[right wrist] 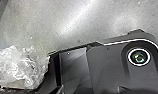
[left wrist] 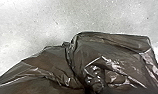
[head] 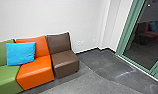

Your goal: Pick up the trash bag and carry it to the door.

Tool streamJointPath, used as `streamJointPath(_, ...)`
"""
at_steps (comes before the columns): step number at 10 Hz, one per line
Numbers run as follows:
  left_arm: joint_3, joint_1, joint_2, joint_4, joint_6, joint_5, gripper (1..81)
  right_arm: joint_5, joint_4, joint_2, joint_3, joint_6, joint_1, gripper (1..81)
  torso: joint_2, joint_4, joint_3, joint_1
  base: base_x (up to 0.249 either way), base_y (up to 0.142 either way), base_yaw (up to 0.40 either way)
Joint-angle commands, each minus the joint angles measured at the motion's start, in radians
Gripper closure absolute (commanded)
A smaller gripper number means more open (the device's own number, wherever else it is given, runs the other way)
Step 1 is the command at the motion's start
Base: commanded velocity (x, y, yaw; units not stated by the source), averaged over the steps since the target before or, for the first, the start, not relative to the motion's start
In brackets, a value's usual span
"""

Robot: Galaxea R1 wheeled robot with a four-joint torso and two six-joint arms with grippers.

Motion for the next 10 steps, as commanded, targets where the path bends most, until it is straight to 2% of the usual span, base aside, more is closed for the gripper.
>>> streamJointPath(1, 0.008, 0.010, 0.015, -0.011, 0.056, 0.027, 81.1, -0.030, -0.075, 0.064, -0.066, -0.004, -0.026, 1.0, 0.098, 0.000, 0.064, -0.063, 0.000, 0.000, 0.000)
streamJointPath(3, -0.047, 0.030, 0.067, -0.011, 0.073, 0.020, 81.1, -0.011, -0.091, 0.102, -0.121, -0.004, -0.052, 1.0, 0.158, 0.000, 0.097, -0.101, 0.000, 0.000, 0.000)
streamJointPath(8, -0.168, 0.036, 0.142, -0.011, 0.073, 0.022, 81.1, 0.009, -0.109, 0.165, -0.216, -0.005, -0.067, 1.0, 0.346, 0.000, 0.226, -0.226, 0.000, 0.000, 0.000)
streamJointPath(10, -0.210, 0.036, 0.173, -0.003, 0.073, 0.022, 81.1, 0.009, -0.118, 0.194, -0.255, -0.005, -0.067, 1.0, 0.417, 0.000, 0.291, -0.273, 0.000, 0.000, 0.000)
